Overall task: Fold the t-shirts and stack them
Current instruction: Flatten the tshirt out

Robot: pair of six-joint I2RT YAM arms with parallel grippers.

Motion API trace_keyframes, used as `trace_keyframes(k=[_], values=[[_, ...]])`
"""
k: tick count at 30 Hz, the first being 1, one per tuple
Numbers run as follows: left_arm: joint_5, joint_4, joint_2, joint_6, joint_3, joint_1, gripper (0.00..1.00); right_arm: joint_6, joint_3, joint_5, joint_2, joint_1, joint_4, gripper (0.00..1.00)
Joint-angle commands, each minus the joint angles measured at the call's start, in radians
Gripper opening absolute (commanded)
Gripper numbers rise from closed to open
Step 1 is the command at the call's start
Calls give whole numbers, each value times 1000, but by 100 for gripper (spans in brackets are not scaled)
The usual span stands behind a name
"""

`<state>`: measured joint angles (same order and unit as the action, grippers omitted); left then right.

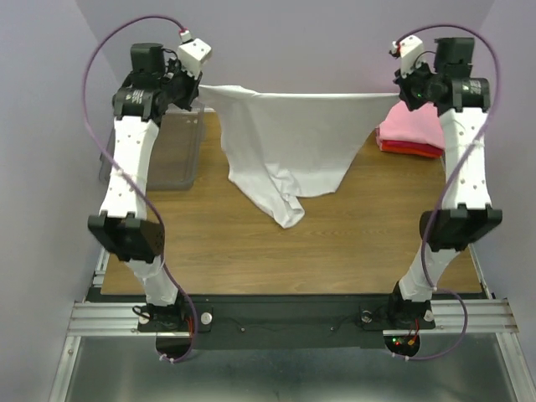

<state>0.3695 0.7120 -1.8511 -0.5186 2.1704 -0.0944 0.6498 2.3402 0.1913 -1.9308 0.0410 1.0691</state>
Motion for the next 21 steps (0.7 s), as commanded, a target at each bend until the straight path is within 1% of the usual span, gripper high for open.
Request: trace_keyframes(k=[1, 2, 4, 5, 6, 7, 8, 9, 10, 11, 13, 14, 17, 21], values=[[9, -91, 269, 49, -59, 12, 0, -42, 35, -30, 208, 11, -81, 0], [5, -126, 368, 52, -125, 12, 0, -50, 27, -32, 280, 11, -83, 0], [-7, -184, 473, 64, -196, 10, 0, -56, -4, -45, 347, 11, -89, 0], [-26, -203, 578, 66, -234, 10, 0, -64, -13, -49, 425, 11, -92, 1], [-38, -221, 630, 68, -301, 12, 0, -68, -21, -56, 462, 11, -100, 1], [-52, -252, 682, 62, -335, 10, 0, -75, -41, -70, 504, 11, -104, 1], [-70, -267, 778, 58, -365, 10, 0, -88, -50, -79, 536, 11, -107, 0], [-105, -281, 824, 55, -415, 10, 0, -93, -59, -90, 609, 11, -112, 1], [-118, -292, 867, 49, -435, 10, 0, -98, -71, -93, 645, 11, -116, 0], [-130, -304, 942, 31, -466, 10, 0, -104, -94, -98, 674, 11, -118, 1], [-141, -322, 1039, 16, -500, 10, 0, -114, -116, -118, 789, 11, -121, 0], [-142, -324, 1065, 11, -506, 10, 0, -118, -123, -118, 790, 11, -123, 1], [-150, -312, 1128, 5, -500, 12, 0, -121, -121, -144, 857, 11, -123, 0], [-165, -258, 1123, -17, -446, 10, 0, -96, -120, -165, 874, 11, -124, 1]])
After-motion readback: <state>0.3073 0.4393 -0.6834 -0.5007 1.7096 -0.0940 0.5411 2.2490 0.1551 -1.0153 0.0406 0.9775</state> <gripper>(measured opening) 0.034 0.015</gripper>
